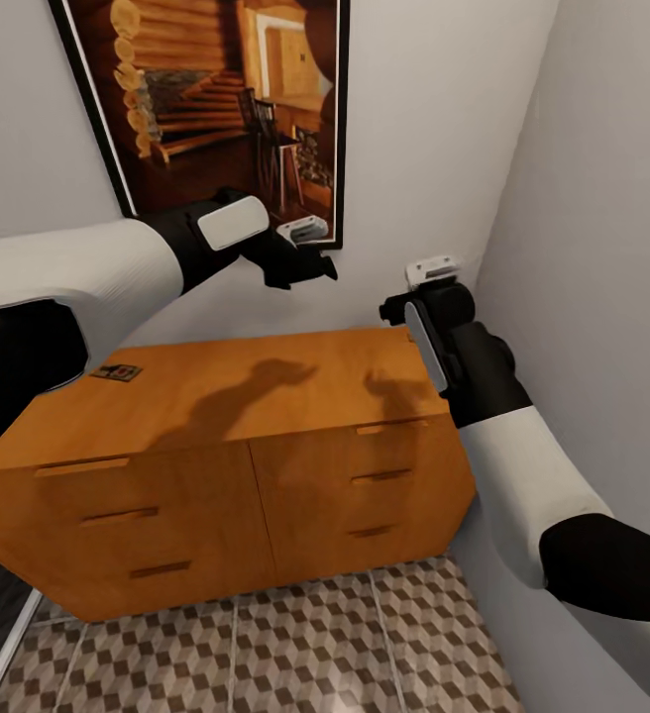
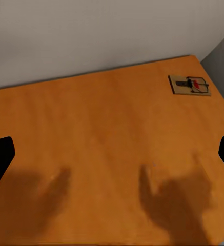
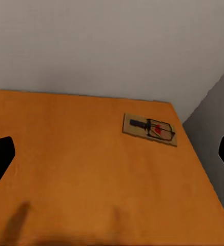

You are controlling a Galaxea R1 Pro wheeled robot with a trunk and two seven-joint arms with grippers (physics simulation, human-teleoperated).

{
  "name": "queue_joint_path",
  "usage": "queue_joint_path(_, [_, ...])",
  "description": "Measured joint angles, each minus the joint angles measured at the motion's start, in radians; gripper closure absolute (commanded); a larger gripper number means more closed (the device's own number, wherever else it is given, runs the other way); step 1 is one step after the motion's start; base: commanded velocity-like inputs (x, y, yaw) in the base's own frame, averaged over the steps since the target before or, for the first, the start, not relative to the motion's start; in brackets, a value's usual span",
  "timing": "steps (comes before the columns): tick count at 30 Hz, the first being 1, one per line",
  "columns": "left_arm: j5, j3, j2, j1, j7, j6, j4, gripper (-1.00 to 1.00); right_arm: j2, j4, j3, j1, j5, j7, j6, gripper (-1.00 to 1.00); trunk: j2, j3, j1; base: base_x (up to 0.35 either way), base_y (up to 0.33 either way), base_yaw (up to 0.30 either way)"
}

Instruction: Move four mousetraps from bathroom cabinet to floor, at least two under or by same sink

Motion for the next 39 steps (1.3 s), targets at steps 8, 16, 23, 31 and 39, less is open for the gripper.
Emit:
queue_joint_path(8, [0.002, 0.001, 0.000, 0.001, 0.000, 0.001, -0.033, -1.00, -0.027, 0.021, 0.013, 0.000, 0.006, 0.280, 0.001, -1.00, 0.000, 0.000, 0.000, 0.003, 0.000, 0.000])
queue_joint_path(16, [0.002, 0.001, 0.000, 0.002, 0.000, 0.001, -0.062, -1.00, -0.026, -0.125, 0.014, 0.007, 0.000, 0.293, 0.001, -1.00, 0.000, 0.000, 0.000, 0.000, 0.000, 0.000])
queue_joint_path(23, [-0.002, -0.002, 0.001, 0.001, 0.001, 0.001, -0.071, -1.00, -0.036, -0.258, -0.011, 0.020, 0.006, 0.293, 0.003, -1.00, 0.000, 0.000, 0.000, 0.000, 0.000, 0.000])
queue_joint_path(31, [-0.003, -0.005, 0.003, 0.003, 0.001, -0.001, -0.070, -1.00, -0.093, -0.331, -0.358, 0.019, 0.010, 0.291, 0.005, -1.00, 0.000, 0.000, 0.000, 0.000, 0.000, 0.000])
queue_joint_path(39, [-0.002, -0.006, 0.015, 0.015, 0.000, -0.002, -0.074, -1.00, -0.192, -0.340, -0.470, 0.015, -0.071, 0.297, 0.004, -1.00, 0.000, 0.000, 0.000, 0.000, 0.000, 0.000])
